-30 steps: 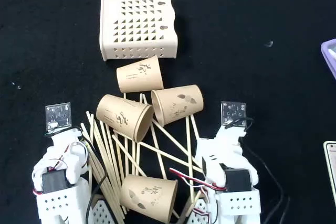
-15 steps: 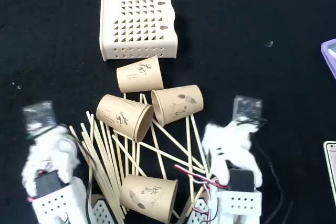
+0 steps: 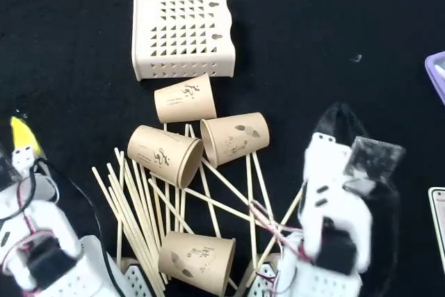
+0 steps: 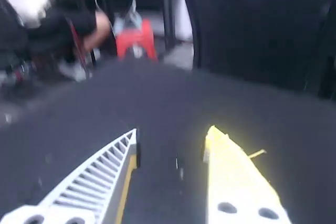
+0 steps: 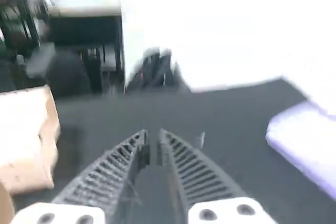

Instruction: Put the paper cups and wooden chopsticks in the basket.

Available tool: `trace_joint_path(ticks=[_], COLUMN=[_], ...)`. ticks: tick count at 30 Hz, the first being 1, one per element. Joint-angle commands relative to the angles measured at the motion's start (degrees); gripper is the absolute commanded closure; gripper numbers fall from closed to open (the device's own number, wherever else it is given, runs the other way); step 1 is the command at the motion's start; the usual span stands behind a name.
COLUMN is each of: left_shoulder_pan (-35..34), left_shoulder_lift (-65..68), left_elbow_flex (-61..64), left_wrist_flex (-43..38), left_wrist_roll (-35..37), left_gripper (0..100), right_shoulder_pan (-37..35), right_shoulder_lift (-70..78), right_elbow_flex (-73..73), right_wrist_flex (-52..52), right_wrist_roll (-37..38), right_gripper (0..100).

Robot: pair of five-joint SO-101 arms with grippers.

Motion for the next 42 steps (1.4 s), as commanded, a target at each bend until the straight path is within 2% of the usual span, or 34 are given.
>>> trace_joint_path(ticks=[1, 5, 9, 13, 17, 21, 27, 37, 42], left_shoulder_pan=[6.2, 15.8, 22.0, 26.1, 28.3, 30.5, 33.9, 36.9, 35.8], left_shoulder_lift=[3.3, 14.8, 32.4, 50.4, 67.4, 85.6, 108.5, 137.6, 149.7], left_elbow_flex=[-20.9, -31.0, -37.9, -44.6, -53.4, -65.5, -91.8, -128.0, -138.3], left_wrist_flex=[10.5, 19.7, 24.5, 26.9, 26.8, 28.4, 32.1, 31.6, 32.0], left_wrist_roll=[0.1, 0.0, 0.1, 0.4, 0.4, 3.3, 6.3, 6.3, 6.3], left_gripper=[82, 82, 82, 82, 81, 75, 78, 78, 78], right_shoulder_pan=[-8.4, -16.3, -17.6, -17.3, -14.6, -13.8, -13.7, -14.2, -14.2], right_shoulder_lift=[-0.9, 8.3, 23.4, 39.9, 50.3, 55.7, 58.3, 58.2, 58.2], right_elbow_flex=[-29.0, -42.9, -51.1, -50.5, -46.0, -33.8, -16.4, -11.9, -12.2], right_wrist_flex=[12.7, 20.2, 26.5, 27.1, 22.2, 9.2, -9.1, -9.7, -9.8], right_wrist_roll=[1.8, 2.2, 2.2, 1.8, 2.1, 2.2, 2.1, 2.2, 2.2], right_gripper=[87.5, 87.9, 87.9, 87.8, 87.8, 87.7, 87.6, 87.6, 87.5])
